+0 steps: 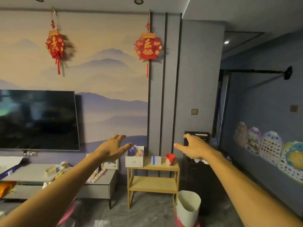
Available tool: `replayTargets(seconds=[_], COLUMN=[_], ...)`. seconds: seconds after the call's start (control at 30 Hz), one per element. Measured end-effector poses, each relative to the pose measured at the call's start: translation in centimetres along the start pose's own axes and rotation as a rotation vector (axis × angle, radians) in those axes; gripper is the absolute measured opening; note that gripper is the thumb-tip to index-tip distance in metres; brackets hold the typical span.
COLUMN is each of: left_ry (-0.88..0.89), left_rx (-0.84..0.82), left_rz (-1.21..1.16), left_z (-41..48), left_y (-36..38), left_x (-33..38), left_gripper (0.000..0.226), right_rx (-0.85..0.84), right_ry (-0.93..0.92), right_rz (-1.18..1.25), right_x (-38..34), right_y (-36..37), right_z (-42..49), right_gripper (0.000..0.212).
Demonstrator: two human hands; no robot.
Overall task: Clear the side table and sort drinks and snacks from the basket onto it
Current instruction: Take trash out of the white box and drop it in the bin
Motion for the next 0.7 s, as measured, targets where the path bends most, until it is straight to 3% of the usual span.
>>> replayTargets(seconds=[0.17,0.3,0.7], left_ry=[-0.013,-0.019,-0.07], left_rx=[0.002,-0.014,-0.09], left_rz=[0.016,0.005,-0.065], left_z=[5.4,11.5,30.9], left_y=[2.7,5.0,11.5], left_x=[-2.5,-5.6,-17.6], left_gripper=[0.125,0.104,0.081], right_rx=[-0.046,-0.065,-0.141], right_ry=[0.013,0.017,-0.004], right_rz=[0.0,0.014,-0.001], right_x=[0.8,-0.1,-3.6], right_y=[4.5,8.2,19.5], right_z=[6.0,12.7,33.8], right_gripper=[0.09,0.092,0.089])
Point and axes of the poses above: each hand's wrist, its own z-axis towards the middle knuckle, its own y-axis out of the palm, x = y × z, the point moved 10 cm from there along z, towards the middle knuckle, and after that the axes turned 2 degrees about x, right-handed, at the moved point
